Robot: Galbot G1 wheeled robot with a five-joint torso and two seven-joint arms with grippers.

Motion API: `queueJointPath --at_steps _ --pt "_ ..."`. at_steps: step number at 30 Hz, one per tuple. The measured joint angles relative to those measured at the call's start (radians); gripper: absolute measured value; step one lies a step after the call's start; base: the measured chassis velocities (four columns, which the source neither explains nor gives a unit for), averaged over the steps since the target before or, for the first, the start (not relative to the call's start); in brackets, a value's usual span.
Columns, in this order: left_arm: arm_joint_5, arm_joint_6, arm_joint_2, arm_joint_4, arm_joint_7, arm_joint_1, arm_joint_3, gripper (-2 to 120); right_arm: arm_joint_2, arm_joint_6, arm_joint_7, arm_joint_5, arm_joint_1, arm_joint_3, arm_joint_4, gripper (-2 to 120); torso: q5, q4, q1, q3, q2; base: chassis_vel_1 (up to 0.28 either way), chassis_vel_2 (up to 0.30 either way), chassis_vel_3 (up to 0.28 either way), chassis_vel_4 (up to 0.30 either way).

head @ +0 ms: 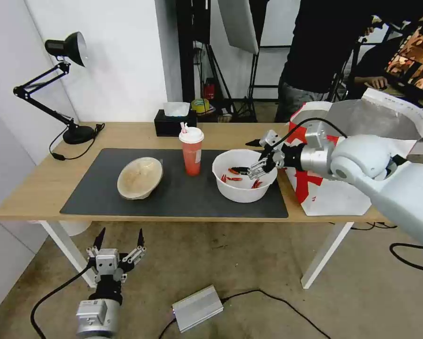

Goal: Pick up the trash from the table and place it into the takeout bag.

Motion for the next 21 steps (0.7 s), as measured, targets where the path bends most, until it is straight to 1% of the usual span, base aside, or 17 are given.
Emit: queueJointPath --at_steps 13,21 --pt "-0.002 0.001 0.000 0.001 0.000 0.000 -0.004 100 0.068 -0.052 0.075 0.002 -0.072 0.013 -0.004 100 -0.0001 0.0001 0.000 0.000 0.000 0.000 0.000 0.000 0.000" --pt "-0.003 0.001 0.001 0.006 -0.001 -0.004 -0.005 100 0.090 -0.060 0.093 0.002 -0.105 0.022 -0.027 100 -0.0001 0.0001 0.000 0.000 0.000 0.000 0.000 0.000 0.000"
